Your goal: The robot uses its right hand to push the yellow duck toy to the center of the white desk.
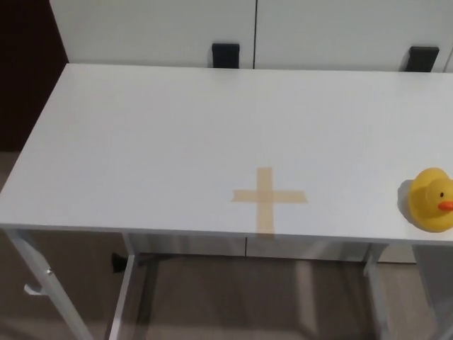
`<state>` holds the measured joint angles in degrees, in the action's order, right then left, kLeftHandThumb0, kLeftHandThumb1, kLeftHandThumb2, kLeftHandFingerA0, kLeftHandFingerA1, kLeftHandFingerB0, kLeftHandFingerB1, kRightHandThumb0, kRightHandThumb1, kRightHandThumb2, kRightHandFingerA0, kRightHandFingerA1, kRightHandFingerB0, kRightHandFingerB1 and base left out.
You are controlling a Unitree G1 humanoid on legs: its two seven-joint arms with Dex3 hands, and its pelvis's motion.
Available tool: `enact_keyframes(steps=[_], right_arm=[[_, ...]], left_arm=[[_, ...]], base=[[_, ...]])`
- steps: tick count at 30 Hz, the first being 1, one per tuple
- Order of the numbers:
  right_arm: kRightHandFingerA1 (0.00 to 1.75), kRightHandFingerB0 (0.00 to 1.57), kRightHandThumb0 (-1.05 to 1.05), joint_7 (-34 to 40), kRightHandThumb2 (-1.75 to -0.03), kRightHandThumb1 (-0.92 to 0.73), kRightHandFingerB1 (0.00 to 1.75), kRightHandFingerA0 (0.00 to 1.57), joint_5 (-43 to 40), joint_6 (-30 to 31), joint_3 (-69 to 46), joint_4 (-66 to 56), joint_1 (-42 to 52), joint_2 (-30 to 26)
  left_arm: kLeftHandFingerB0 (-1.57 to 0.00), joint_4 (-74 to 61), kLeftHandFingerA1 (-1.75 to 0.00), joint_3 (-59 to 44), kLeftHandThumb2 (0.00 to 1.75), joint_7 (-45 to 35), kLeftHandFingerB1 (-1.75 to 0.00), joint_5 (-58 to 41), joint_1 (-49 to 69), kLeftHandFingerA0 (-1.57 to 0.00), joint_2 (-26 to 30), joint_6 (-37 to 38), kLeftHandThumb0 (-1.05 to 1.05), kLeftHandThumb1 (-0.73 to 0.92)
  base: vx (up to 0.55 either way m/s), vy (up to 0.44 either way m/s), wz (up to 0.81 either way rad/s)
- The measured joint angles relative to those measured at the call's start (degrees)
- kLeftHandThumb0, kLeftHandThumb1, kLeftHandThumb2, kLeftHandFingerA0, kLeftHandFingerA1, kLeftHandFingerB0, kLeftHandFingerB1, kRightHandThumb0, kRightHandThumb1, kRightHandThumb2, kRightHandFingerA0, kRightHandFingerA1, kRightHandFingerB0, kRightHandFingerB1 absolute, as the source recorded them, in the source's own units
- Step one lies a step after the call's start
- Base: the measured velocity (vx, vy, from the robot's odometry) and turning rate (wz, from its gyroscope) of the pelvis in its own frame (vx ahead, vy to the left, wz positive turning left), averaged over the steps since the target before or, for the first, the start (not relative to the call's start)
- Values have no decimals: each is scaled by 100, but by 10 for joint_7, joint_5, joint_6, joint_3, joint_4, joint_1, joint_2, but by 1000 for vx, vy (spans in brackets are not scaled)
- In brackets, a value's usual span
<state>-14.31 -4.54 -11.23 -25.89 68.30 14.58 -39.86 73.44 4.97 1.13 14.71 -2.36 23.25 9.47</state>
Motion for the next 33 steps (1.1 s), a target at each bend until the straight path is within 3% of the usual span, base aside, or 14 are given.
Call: enact_keyframes(steps=[3, 6, 7, 8, 9, 16, 17, 21, 22, 24, 25, 28, 29, 33], right_arm=[[75, 19, -41, -5, -61, -72, 49, 40, -11, -14, -22, 0, 2, -4], [61, 6, -58, -5, -90, -62, 52, 11, -31, -26, -64, 2, -16, -11], [62, 6, -59, -5, -65, -81, 47, 6, -34, -27, -68, 2, -19, -13], [62, 6, -59, -4, -65, -81, 47, 6, -42, -31, -84, -2, -32, -23], [55, 0, -37, -4, -112, -59, 53, 2, -46, -33, -90, -4, -40, -31], [55, 0, -38, 7, -111, -53, 52, 2, -61, -35, -105, -88, -149, -86], [67, 13, -80, 9, -67, -89, 52, 7, -62, -34, -104, -102, -160, -88], [104, 29, -100, 18, -66, -85, 81, 17, -65, -18, -95, -181, -206, -88], [87, 39, -105, 18, -114, -65, 80, 32, -65, -18, -95, -181, -206, -88], [87, 39, -105, 25, -114, -65, 80, 32, -69, -2, -82, -243, -237, -70], [86, 28, -98, 30, -67, -89, 69, 22, -71, 11, -74, -280, -250, -54], [48, 26, -85, 40, -69, -92, 35, 13, -69, 32, -54, -339, -260, -32], [53, 0, -36, 43, -112, -51, 48, 2, -66, 39, -42, -362, -261, -25], [37, 21, -80, 45, -72, -92, 36, 12, -59, 61, 7, -420, -276, 0]], left_arm=[[-125, 10, -95, 2, 132, 1, -89, 2, -2, -125, 0, 0, 4, -39], [-122, 12, -96, 2, 132, 2, -90, 3, -3, -125, 0, 0, 5, -39], [-125, 12, -96, 3, 137, 2, -89, 3, -4, -128, 0, 0, 9, -43], [-125, 12, -96, 2, 137, 3, -89, 3, -5, -128, 0, 0, 9, -43], [-122, 12, -96, 2, 135, 4, -89, 3, -6, -127, 0, 0, 6, -41], [-125, 14, -97, 1, 126, 5, -90, 3, -11, -123, 0, 0, 6, -37], [-127, 14, -96, 1, 132, 5, -90, 2, -12, -129, -1, 0, 2, -41], [-129, 14, -96, -3, 130, 5, -91, 2, -9, -128, 0, 0, -3, -39], [-124, 14, -96, -3, 131, 5, -90, 2, -9, -125, 0, 0, -3, -39], [-124, 14, -96, -4, 131, 5, -90, 2, -7, -125, 0, 0, -3, -39], [-130, 14, -98, -5, 134, 5, -89, 2, -7, -127, 0, 0, 6, -44], [-136, 13, -92, -7, 140, 5, -86, 2, -8, -136, -1, 0, 11, -48], [-127, 13, -95, -8, 125, 5, -91, 2, -8, -130, -1, 0, 0, -38], [-128, 13, -97, -11, 120, 5, -90, 1, -11, -126, -2, 0, -2, -38]], base=[[0, 0, 0], [0, 0, 0], [0, 0, 0], [0, 0, 0], [0, 0, 0], [3, 0, 1], [19, 3, 8], [5, 1, 2], [16, 2, 6], [0, 0, 0], [0, 0, 0], [0, 0, 0], [0, 0, 0], [0, 0, 0]])
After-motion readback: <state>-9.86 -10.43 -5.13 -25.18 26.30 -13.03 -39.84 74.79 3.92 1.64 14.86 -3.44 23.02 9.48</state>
